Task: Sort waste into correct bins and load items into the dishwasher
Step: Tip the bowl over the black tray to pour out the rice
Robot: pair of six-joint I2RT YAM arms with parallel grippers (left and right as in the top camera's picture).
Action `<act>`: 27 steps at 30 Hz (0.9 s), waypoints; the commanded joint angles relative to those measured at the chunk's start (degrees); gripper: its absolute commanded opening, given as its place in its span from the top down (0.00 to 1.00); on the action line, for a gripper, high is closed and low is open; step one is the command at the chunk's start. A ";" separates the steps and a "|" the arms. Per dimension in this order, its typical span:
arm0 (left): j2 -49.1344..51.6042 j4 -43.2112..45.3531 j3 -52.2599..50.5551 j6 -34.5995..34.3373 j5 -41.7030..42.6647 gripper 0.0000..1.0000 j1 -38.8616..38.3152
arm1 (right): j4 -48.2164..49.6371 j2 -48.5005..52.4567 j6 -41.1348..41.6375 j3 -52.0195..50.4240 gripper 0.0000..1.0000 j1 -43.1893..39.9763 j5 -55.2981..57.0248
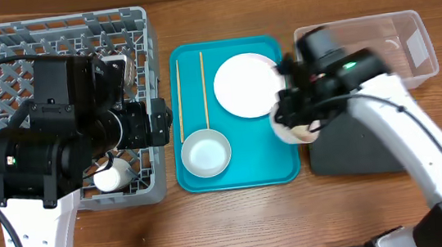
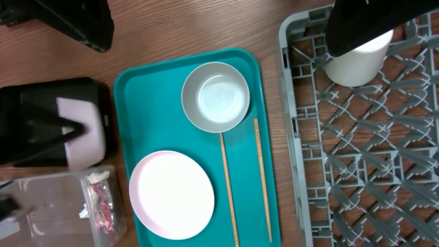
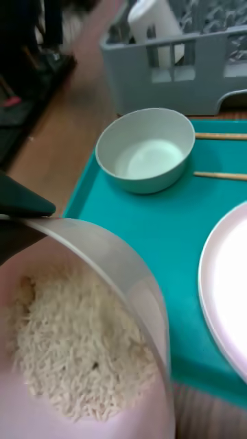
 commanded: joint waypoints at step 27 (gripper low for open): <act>0.17 0.07 0.74 -0.17 -0.31 0.00 0.15 | -0.81 0.07 -31.26 -19.54 0.96 -31.71 -38.82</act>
